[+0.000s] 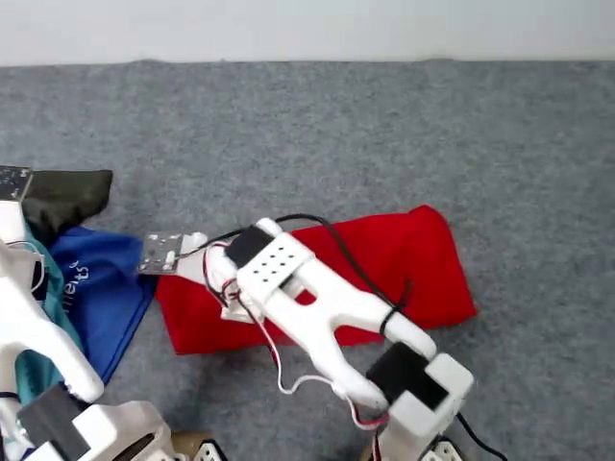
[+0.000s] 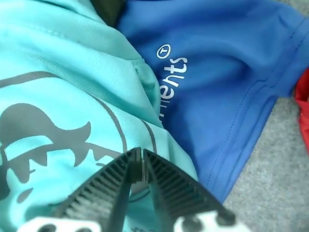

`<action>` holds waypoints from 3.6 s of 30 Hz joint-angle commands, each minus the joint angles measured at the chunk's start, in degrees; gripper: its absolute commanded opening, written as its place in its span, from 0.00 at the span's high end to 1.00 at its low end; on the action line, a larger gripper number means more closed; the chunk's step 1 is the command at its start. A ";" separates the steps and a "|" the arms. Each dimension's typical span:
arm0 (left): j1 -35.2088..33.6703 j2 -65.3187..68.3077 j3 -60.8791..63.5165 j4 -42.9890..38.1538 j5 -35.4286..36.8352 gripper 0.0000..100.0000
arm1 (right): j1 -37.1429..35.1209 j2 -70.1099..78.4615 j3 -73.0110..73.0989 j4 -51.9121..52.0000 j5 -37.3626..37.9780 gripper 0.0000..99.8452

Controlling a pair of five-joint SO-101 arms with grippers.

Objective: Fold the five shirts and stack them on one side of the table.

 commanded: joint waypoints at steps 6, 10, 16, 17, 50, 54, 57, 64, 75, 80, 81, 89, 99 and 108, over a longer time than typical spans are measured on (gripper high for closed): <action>0.09 -0.26 -2.42 0.44 -0.35 0.98 | 7.69 2.24 -5.71 1.10 -5.19 0.71; 0.09 -0.26 -2.42 0.26 -0.35 0.98 | 7.34 2.33 -14.59 8.57 -5.63 0.72; 0.09 -0.26 -2.42 0.18 -0.35 0.98 | 2.59 2.68 -22.24 15.43 -5.63 0.98; 0.09 -0.26 -2.42 0.18 -0.35 0.98 | 1.27 2.68 -22.33 16.31 -5.63 1.00; 0.09 -0.26 -2.33 0.26 -0.35 0.98 | 6.37 18.68 -34.64 19.56 -5.71 0.99; 0.18 -0.26 -2.33 0.09 -0.35 0.98 | 4.35 17.89 -34.64 23.87 -5.71 0.99; 0.88 -0.26 -2.33 0.09 -0.35 0.98 | 1.54 18.24 -34.64 24.13 -5.71 0.99; 1.85 -0.26 -2.33 0.35 -0.26 0.98 | 5.32 25.71 -34.55 14.73 -5.27 0.99; 1.67 -0.35 -2.42 1.49 -0.18 0.98 | 7.16 26.59 -45.01 24.13 -5.71 0.99; 1.58 -0.62 -2.51 3.60 -0.18 0.98 | 6.29 24.48 -46.51 29.14 -5.80 0.99; 1.58 -1.49 -2.51 4.13 -0.18 0.98 | 6.73 23.96 -46.51 30.73 -5.89 0.99; 1.67 -19.25 -2.07 7.82 -0.09 0.98 | 21.85 18.07 -45.98 32.22 -13.54 0.99; 1.76 -25.49 -1.98 13.45 -0.09 0.98 | 41.63 25.27 -46.24 20.09 -13.36 0.99; 17.76 -24.44 -1.98 14.86 4.66 0.98 | 49.71 27.30 -47.91 25.54 -13.54 0.99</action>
